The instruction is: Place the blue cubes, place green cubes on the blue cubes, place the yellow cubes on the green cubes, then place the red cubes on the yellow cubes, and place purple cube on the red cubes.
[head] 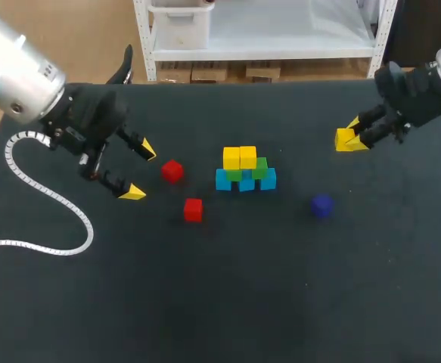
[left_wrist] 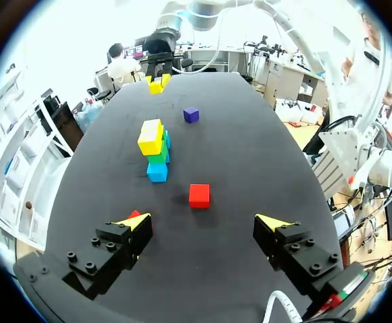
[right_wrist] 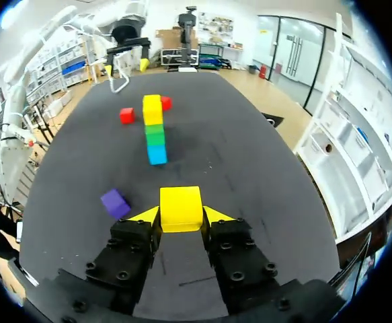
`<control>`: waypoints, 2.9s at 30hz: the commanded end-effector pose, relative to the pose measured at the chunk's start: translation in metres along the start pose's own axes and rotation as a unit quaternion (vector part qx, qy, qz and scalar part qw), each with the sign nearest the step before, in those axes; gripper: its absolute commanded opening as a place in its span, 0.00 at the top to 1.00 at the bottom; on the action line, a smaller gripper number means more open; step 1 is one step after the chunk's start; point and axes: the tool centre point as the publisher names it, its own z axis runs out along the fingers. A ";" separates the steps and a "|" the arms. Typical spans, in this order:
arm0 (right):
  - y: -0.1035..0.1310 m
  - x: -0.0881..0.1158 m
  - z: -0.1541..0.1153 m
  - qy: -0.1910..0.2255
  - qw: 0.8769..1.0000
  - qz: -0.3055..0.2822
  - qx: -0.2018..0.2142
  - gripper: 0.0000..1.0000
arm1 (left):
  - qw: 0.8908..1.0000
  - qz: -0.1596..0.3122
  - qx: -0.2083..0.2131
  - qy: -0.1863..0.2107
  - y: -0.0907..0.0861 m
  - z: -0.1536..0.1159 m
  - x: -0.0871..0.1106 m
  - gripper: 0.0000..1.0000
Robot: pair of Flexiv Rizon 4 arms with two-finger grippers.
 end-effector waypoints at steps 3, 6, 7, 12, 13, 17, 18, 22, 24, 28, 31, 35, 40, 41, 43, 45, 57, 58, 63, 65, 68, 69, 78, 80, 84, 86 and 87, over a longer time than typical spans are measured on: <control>0.015 -0.016 0.001 0.002 1.000 -0.019 -0.024 1.00 | 1.000 0.001 -0.001 -0.001 -0.001 0.000 0.001 0.00; 0.021 -0.023 0.002 0.007 0.999 -0.029 -0.029 1.00 | 1.000 0.001 -0.001 -0.001 -0.001 0.000 0.001 0.00; 0.024 -0.025 0.003 0.009 0.999 -0.035 -0.031 1.00 | 1.000 0.001 -0.001 -0.001 -0.001 0.000 0.001 0.00; 0.032 -0.033 0.009 0.029 0.998 -0.054 -0.029 1.00 | 1.000 0.001 -0.001 -0.001 -0.001 0.000 0.001 0.00; 0.034 -0.035 0.010 0.028 0.998 -0.053 -0.031 1.00 | 1.000 0.001 -0.001 -0.001 -0.001 0.000 0.001 0.00; 0.036 -0.039 0.015 0.026 0.998 -0.052 -0.020 1.00 | 1.000 0.001 -0.001 -0.001 -0.001 0.000 0.001 0.00; 0.037 -0.040 0.016 0.022 0.998 -0.048 -0.015 1.00 | 1.000 0.001 -0.001 -0.001 -0.001 0.000 0.001 0.00; 0.038 -0.044 0.024 0.017 0.999 -0.042 -0.004 1.00 | 1.000 0.001 -0.001 -0.001 -0.001 0.000 0.001 0.00; 0.039 -0.047 0.029 0.014 0.999 -0.041 -0.004 1.00 | 1.000 0.001 -0.001 -0.001 -0.001 0.000 0.001 0.00; 0.041 -0.054 0.037 0.004 0.999 -0.041 -0.001 1.00 | 1.000 0.001 -0.001 -0.001 -0.001 0.000 0.001 0.00; 0.042 -0.058 0.042 -0.006 0.999 -0.042 -0.001 1.00 | 1.000 0.001 -0.001 -0.001 -0.001 0.000 0.001 0.00; 0.043 -0.063 0.048 -0.012 0.999 -0.042 -0.001 1.00 | 1.000 0.001 -0.001 -0.001 -0.001 0.000 0.001 0.00; 0.043 -0.071 0.054 -0.020 0.998 -0.052 0.003 1.00 | 1.000 0.001 -0.001 -0.001 -0.001 0.000 0.001 0.00; 0.042 -0.072 0.056 -0.022 0.998 -0.055 0.005 1.00 | 1.000 0.001 -0.001 -0.001 -0.001 0.000 0.001 0.00; 0.042 -0.076 0.059 -0.023 0.998 -0.060 0.006 1.00 | 1.000 0.001 -0.001 -0.001 -0.001 0.000 0.001 0.00; 0.041 -0.078 0.061 -0.024 0.998 -0.061 0.007 1.00 | 1.000 0.001 -0.001 -0.001 -0.001 0.000 0.001 0.00; 0.039 -0.092 0.078 -0.025 0.997 -0.073 0.007 1.00 | 1.000 0.001 -0.001 -0.001 -0.001 0.000 0.001 0.00; 0.039 -0.092 0.080 -0.023 0.997 -0.074 0.007 1.00 | 1.000 0.001 -0.001 -0.001 -0.001 0.000 0.001 0.00; 0.040 -0.095 0.085 -0.019 0.997 -0.077 0.007 1.00 | 1.000 0.001 -0.001 -0.001 -0.001 0.000 0.001 0.00; 0.042 -0.097 0.088 -0.013 0.996 -0.090 0.009 1.00 | 1.000 0.001 -0.001 -0.001 -0.001 0.000 0.001 0.00; 0.044 -0.099 0.090 -0.013 0.996 -0.089 0.008 1.00 | 1.000 0.001 -0.001 -0.001 -0.001 0.000 0.001 0.00; 0.044 -0.099 0.091 -0.013 0.996 -0.089 0.008 1.00 | 1.000 0.001 -0.001 -0.001 -0.001 0.000 0.001 0.00; 0.044 -0.099 0.094 -0.011 0.996 -0.087 0.007 1.00 | 1.000 0.001 -0.001 -0.001 -0.001 0.000 0.001 0.00; 0.043 -0.099 0.095 -0.011 0.996 -0.085 0.008 1.00 | 1.000 0.001 -0.001 -0.001 -0.001 0.000 0.001 0.00; 0.042 -0.098 0.097 -0.010 0.997 -0.083 0.008 1.00 | 1.000 0.001 -0.001 -0.001 -0.001 0.000 0.001 0.00; 0.042 -0.098 0.098 -0.010 0.997 -0.082 0.008 1.00 | 1.000 0.001 -0.001 -0.001 -0.001 0.000 0.001 0.00; 0.042 -0.097 0.098 -0.009 0.997 -0.081 0.007 1.00 | 1.000 0.001 -0.001 -0.001 -0.001 0.000 0.001 0.00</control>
